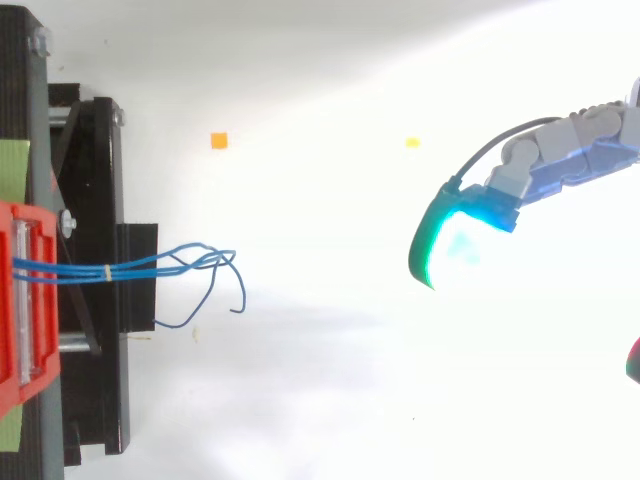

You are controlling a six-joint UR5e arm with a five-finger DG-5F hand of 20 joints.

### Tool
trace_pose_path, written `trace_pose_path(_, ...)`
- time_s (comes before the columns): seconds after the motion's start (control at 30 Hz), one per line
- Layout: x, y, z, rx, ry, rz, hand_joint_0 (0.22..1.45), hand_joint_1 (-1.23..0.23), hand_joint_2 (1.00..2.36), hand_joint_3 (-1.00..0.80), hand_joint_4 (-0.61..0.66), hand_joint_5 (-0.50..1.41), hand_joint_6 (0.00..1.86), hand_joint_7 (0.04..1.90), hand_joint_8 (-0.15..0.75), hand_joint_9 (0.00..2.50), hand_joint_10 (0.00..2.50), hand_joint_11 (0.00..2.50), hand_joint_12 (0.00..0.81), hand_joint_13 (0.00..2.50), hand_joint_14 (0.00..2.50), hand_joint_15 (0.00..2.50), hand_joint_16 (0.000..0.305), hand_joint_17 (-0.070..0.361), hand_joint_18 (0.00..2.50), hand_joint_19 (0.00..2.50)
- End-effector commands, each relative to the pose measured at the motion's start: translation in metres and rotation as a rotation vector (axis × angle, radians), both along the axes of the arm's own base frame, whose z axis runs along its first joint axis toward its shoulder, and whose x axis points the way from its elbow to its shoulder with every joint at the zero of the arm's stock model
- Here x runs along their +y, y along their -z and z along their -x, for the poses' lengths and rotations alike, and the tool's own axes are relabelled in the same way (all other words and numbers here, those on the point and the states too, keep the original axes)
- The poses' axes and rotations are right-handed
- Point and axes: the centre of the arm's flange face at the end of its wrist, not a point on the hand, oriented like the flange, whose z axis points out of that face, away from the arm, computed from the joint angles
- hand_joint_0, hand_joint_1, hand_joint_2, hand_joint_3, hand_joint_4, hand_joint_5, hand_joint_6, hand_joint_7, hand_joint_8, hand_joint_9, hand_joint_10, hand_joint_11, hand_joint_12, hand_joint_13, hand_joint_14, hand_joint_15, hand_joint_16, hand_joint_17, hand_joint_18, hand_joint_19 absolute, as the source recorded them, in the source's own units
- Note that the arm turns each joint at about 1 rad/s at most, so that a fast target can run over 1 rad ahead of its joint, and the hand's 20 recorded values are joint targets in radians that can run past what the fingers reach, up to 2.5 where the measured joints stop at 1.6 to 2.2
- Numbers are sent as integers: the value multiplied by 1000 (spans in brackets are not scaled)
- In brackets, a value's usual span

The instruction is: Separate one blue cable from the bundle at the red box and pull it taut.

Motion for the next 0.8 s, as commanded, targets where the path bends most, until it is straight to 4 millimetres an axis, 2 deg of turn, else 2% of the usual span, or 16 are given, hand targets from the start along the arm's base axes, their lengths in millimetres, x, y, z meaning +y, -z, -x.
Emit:
trace_pose_path(0.0,0,0,0,1,0,0,534,-691,1002,-471,183,-224,502,839,274,492,6,323,342,522,9,327,39,88,360,461)
trace_pose_path(0.23,-5,-1,-1,-10,12,21,533,-687,1002,-467,192,-222,502,846,277,502,6,338,340,527,9,330,39,88,366,452)
trace_pose_path(0.4,-12,-6,-7,-70,81,48,533,-685,1002,-462,192,-221,502,848,278,510,8,352,338,533,11,330,38,86,369,451)
trace_pose_path(0.77,-20,-4,-14,-100,191,146,536,-670,1004,-453,204,-215,502,851,283,531,7,367,334,548,10,342,38,85,391,458)
